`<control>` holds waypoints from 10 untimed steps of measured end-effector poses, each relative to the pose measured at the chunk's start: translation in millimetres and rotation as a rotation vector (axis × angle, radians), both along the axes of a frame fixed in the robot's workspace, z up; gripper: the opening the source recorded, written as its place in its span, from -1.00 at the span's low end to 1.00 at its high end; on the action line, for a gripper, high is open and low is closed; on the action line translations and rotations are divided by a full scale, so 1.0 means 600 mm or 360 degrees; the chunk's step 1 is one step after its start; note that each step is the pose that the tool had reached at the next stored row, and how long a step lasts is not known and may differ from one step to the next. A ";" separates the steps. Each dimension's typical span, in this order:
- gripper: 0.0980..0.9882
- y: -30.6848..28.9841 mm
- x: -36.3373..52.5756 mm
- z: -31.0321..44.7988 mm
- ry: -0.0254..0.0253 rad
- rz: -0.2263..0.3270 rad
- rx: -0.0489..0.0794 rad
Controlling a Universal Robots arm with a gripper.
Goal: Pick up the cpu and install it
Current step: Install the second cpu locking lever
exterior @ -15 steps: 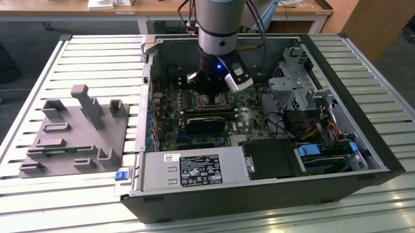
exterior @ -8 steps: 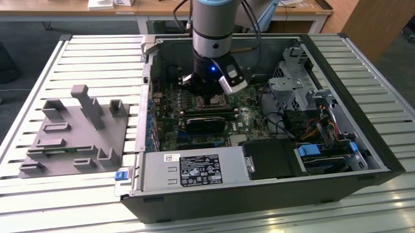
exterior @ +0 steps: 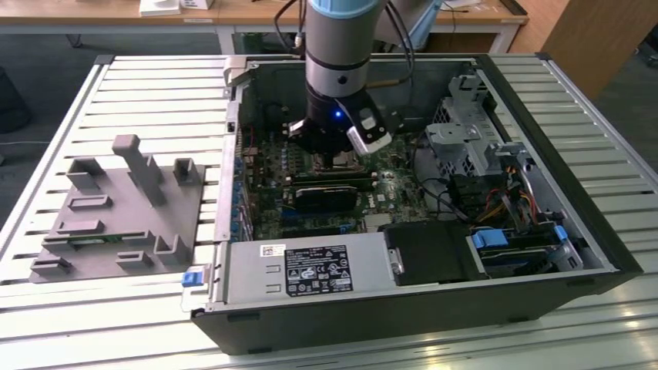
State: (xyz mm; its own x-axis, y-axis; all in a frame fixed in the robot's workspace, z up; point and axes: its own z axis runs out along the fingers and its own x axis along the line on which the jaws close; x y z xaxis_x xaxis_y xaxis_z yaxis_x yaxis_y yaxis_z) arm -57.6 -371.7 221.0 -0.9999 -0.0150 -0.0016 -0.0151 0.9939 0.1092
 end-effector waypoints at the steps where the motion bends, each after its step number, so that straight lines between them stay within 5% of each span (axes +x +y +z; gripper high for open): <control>1: -0.98 -0.0024 -0.001 0.000 0.00000 0.0000 0.0008; 10: -0.98 -0.0217 -0.013 0.000 0.00001 0.0000 0.0039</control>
State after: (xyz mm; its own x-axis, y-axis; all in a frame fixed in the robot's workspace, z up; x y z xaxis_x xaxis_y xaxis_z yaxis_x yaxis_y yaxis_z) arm -65.6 -384.7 221.0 -0.9999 -0.0148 -0.0019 -0.0150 0.9909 0.1337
